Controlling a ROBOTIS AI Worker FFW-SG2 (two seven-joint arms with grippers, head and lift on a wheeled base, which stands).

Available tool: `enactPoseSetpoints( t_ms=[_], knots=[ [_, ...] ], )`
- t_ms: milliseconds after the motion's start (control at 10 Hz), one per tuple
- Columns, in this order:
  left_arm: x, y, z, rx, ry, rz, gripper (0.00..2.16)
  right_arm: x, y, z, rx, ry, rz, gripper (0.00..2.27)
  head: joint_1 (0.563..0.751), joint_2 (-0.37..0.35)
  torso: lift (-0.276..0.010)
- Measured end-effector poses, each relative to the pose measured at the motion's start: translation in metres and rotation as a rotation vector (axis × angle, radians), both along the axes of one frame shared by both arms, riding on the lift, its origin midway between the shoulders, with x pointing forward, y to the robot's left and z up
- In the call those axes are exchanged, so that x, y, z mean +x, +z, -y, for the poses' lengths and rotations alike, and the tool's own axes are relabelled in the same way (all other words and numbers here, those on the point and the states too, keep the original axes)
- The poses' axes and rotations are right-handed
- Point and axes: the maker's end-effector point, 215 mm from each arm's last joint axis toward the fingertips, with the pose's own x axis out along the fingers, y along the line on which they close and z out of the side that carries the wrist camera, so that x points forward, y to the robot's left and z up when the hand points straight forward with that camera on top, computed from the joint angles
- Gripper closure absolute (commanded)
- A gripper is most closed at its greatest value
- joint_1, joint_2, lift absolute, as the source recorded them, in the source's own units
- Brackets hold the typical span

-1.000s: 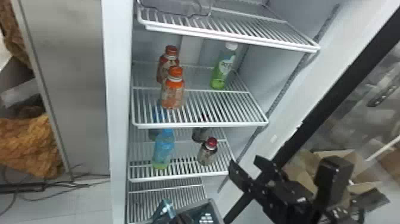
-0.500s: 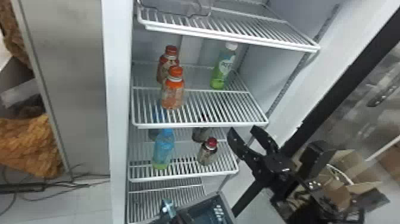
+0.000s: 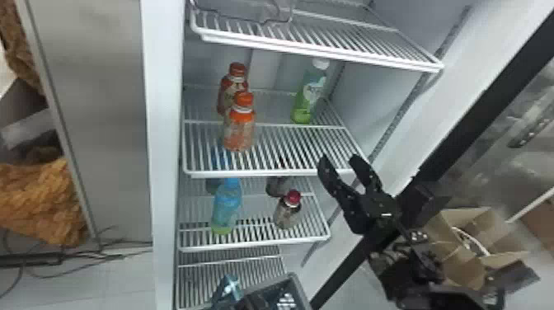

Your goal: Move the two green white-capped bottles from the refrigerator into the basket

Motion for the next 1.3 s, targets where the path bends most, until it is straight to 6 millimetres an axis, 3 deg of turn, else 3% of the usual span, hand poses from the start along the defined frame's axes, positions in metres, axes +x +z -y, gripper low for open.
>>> enactPoseSetpoints(
  t_ms=[500,900,1200,1300],
  knots=[
    [0.001,0.000,-0.002,-0.001,0.007,-0.002,1.21,0.053,0.010,0.017,-0.017,-0.056,0.067,0.52,0.695,-0.350,-0.004],
    [0.002,0.000,-0.002,0.001,0.009,0.000,1.21,0.067,0.014,0.019,-0.003,-0.075,0.077,0.50,0.695,-0.350,-0.004],
    [0.002,0.000,-0.002,0.001,0.007,0.001,1.21,0.077,0.013,0.026,-0.021,-0.095,0.077,0.00,0.695,-0.350,-0.004],
    [0.002,0.000,-0.001,0.000,0.005,0.001,1.21,0.082,0.014,0.028,-0.022,-0.098,0.079,0.00,0.695,-0.350,-0.004]
  ],
)
